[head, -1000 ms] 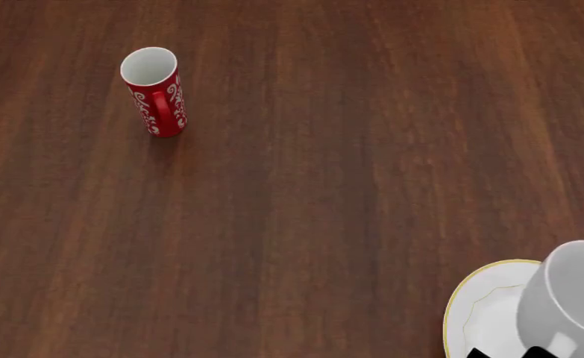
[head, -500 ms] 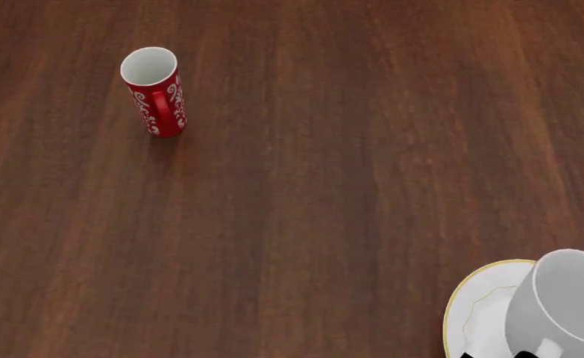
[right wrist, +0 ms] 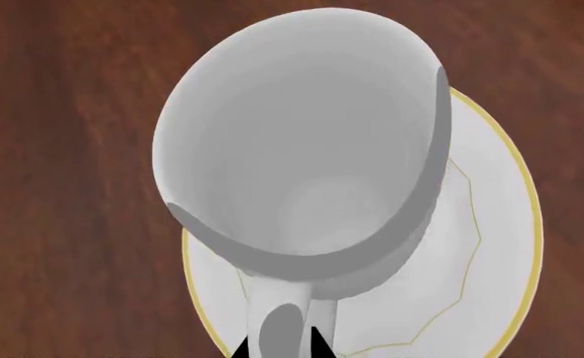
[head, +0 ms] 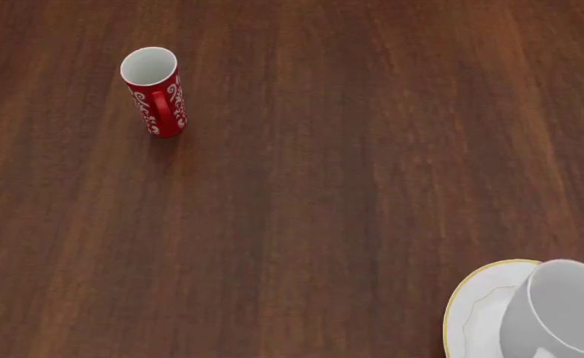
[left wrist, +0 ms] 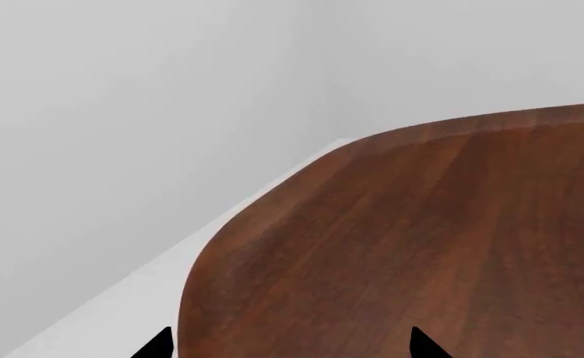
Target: Put the white mug on the plate.
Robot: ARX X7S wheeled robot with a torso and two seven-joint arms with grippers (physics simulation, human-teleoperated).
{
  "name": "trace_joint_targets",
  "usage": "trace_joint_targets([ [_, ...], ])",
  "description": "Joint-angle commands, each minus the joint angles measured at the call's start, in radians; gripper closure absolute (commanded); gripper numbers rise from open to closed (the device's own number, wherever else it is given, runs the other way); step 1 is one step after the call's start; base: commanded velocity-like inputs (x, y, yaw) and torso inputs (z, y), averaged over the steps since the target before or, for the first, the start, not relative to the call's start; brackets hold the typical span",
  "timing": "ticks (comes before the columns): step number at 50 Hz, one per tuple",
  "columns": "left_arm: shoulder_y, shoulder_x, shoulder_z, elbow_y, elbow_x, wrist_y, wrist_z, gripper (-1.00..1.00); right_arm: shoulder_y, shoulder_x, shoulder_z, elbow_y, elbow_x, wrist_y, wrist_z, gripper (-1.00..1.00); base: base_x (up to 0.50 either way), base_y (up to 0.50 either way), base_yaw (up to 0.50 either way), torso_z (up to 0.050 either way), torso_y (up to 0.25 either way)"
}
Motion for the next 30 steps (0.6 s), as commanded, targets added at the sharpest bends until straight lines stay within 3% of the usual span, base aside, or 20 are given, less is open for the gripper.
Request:
trace_joint_targets([
  [1,0.002,-0.002,-0.001,0.000,-0.002,0.002,-0.002,-1.00,-0.006,-0.006,0.005,0.007,-0.010,-0.001,-0.009,1.00,0.00,0.00,0.00,0.000,0.000],
  [30,0.006,-0.009,-0.007,0.018,-0.011,-0.005,-0.008,-1.00,-0.019,-0.019,0.003,0.037,0.002,-0.007,-0.032,1.00,0.00,0.00,0.00,0.000,0.000],
])
